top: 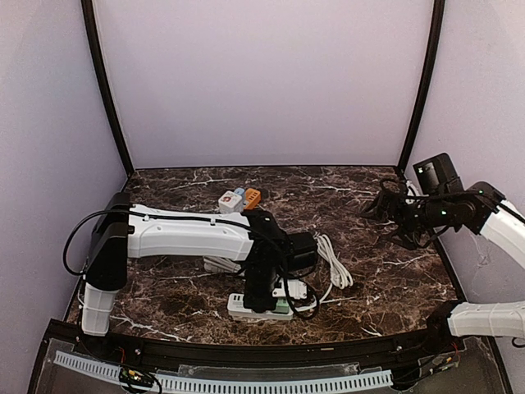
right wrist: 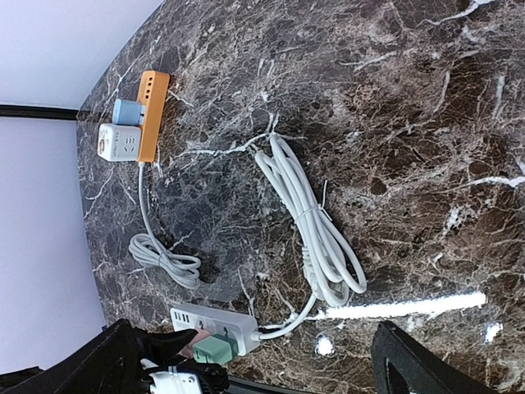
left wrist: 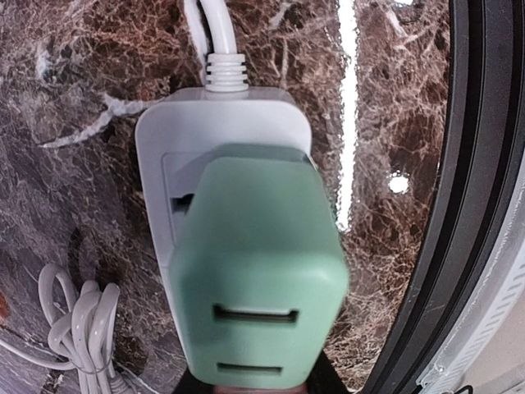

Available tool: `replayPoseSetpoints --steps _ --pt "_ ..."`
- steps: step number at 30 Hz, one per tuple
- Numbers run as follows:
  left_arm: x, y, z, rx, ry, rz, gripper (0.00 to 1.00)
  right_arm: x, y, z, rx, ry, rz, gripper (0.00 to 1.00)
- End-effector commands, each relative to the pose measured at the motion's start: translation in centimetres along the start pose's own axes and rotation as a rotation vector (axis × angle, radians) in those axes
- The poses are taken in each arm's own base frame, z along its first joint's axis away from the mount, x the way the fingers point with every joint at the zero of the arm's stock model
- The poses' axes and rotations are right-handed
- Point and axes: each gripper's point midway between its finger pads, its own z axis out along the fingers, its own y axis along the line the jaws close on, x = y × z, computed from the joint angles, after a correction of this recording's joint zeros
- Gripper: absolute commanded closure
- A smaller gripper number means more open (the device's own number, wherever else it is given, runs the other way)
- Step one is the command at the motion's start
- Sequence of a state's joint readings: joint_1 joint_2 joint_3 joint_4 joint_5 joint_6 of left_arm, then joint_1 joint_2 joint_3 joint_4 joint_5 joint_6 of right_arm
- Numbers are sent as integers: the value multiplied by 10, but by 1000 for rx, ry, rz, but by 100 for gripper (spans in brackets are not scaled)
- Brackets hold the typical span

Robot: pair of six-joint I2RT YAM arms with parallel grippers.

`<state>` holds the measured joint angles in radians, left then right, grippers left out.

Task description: Insert the plug

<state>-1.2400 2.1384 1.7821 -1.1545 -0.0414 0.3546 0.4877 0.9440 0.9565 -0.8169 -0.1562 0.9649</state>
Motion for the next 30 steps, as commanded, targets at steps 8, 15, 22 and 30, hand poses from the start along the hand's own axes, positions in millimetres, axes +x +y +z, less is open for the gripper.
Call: replayPoseSetpoints --steps 8,15,22,30 --pt "-8 31 27 -117 -1 -16 99 -6 -2 -2 13 -29 17 1" --pt "-6 64 23 -146 -8 -91 99 -10 1 0 16 -34 17 1" --pt "-1 101 25 -164 -16 -174 99 -11 3 5 16 -29 19 1" --pt "11 147 32 -192 -18 -282 99 -18 12 7 13 -30 7 1"
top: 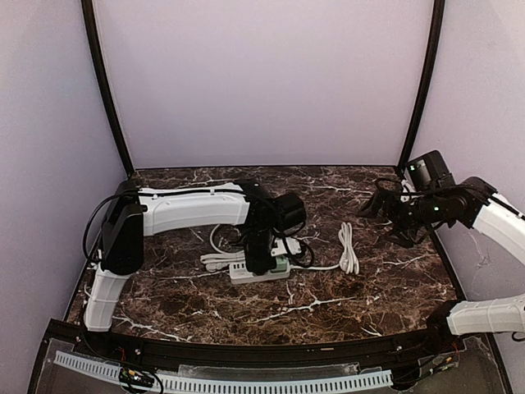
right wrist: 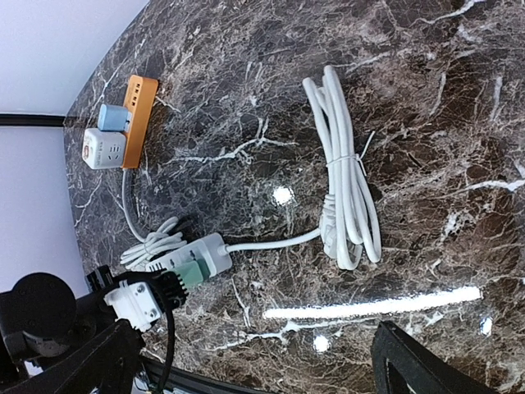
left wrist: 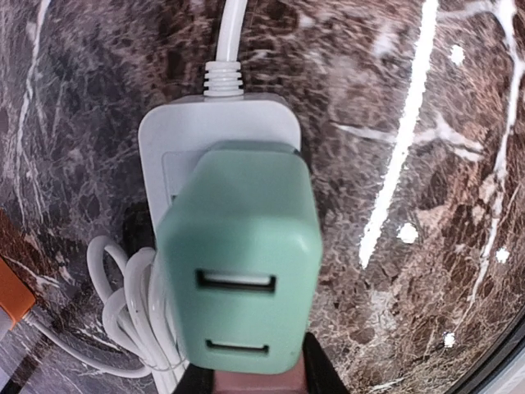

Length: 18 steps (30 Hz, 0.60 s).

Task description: Insert the plug

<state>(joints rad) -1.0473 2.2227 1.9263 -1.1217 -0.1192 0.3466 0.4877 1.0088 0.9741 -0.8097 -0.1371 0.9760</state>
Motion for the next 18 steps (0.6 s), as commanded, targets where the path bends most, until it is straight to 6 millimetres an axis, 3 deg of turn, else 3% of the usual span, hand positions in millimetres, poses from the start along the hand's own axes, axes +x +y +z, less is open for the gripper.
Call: replayPoseSetpoints --steps 1,5,10,15,17,18 --pt "-2 44 39 -94 27 -71 99 -13 14 -4 -27 -35 -13 1" --pt "-3 46 46 -81 40 -45 99 -15 17 0 -22 -23 -24 1" --pt "-7 35 45 -18 20 -50 87 -17 20 3 -20 -15 -30 1" --pt "-14 37 31 -14 -21 -56 72 -18 23 4 -20 -15 -42 1" --pt "-18 37 22 -11 -51 -68 48 -20 24 3 -20 -19 -46 1" --pt "-21 37 19 -6 -67 -74 16 -20 24 3 -21 -20 -48 1"
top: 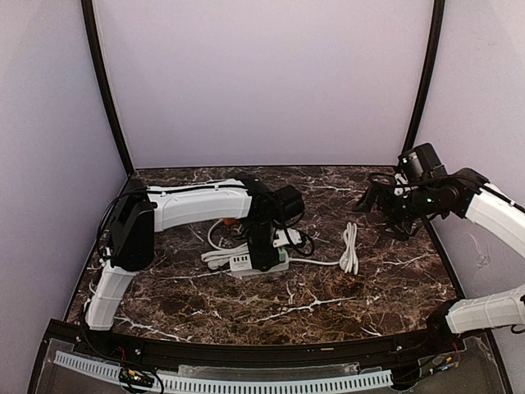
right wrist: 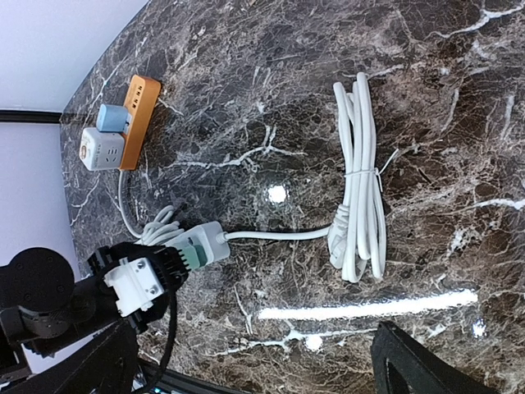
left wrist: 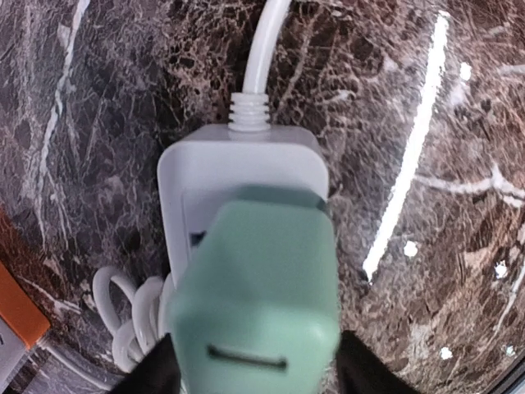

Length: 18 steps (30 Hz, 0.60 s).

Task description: Insert the plug

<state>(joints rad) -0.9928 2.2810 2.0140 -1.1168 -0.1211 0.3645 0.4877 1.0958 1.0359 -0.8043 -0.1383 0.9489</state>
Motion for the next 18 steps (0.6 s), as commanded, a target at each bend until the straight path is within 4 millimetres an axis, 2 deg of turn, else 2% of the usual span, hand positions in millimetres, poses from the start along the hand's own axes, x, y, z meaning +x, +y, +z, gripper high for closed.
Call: replayPoseSetpoints --steps 1,2,3,9,18 --pt "-14 8 6 6 -63 -45 9 -11 13 -8 -37 -36 -27 1" --pt "-16 8 2 4 -77 -49 3 -12 14 -8 -37 -37 -30 1" --pt "-18 10 -6 -2 -93 -55 2 -13 14 -9 -36 -41 -33 1" --pt "-20 20 -46 -51 -161 -74 1 -16 15 -17 -32 -61 -50 2" --pt "-10 27 -108 -99 -266 -128 1 -25 18 -25 -18 -104 -86 1"
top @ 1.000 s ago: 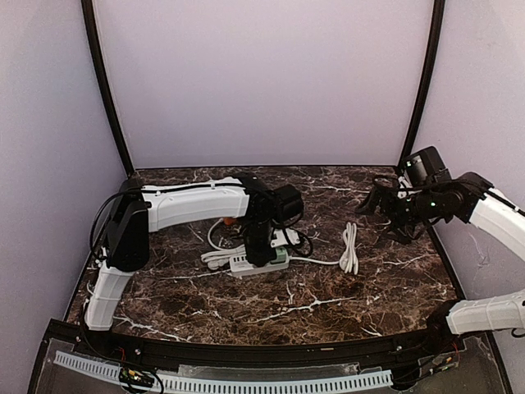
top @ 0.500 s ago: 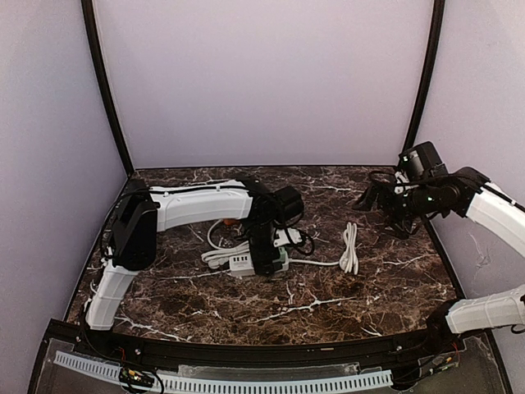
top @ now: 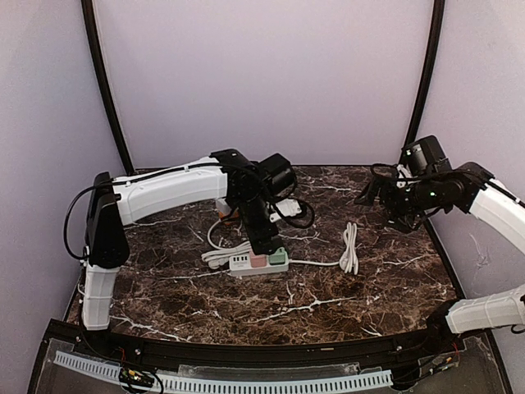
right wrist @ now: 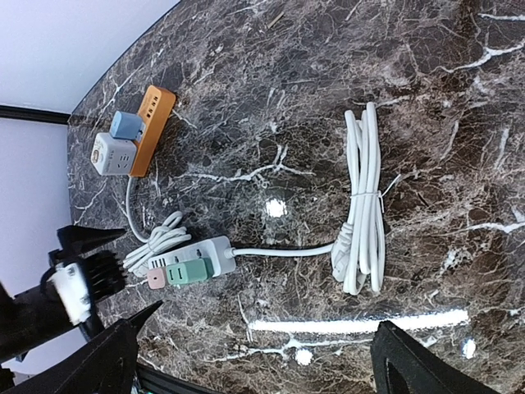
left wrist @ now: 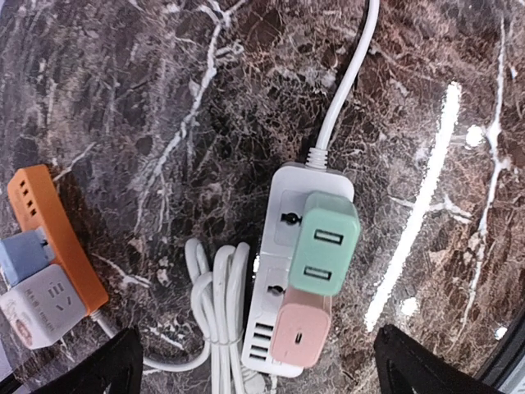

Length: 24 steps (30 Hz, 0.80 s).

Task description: Insert the plug

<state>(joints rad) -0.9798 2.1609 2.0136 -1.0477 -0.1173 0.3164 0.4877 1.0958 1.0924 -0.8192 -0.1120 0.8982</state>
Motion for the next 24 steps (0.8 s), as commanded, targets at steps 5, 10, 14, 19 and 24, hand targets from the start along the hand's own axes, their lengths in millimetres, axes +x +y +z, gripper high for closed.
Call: replayPoseSetpoints --steps 5,10,14,19,24 --pt "-4 19 -87 -78 -166 -63 1 -26 13 -15 4 -89 -58 1" --pt "-1 32 -125 -127 -241 -99 1 -38 20 -17 9 -118 -89 1" --pt "9 49 -153 -164 -307 -161 1 -49 26 -16 19 -142 -113 1" --pt "37 75 -184 -228 -397 -255 1 -62 32 -13 28 -180 -160 1" --pt "77 112 -198 -330 -454 -392 1 -77 38 -16 35 -239 -216 1"
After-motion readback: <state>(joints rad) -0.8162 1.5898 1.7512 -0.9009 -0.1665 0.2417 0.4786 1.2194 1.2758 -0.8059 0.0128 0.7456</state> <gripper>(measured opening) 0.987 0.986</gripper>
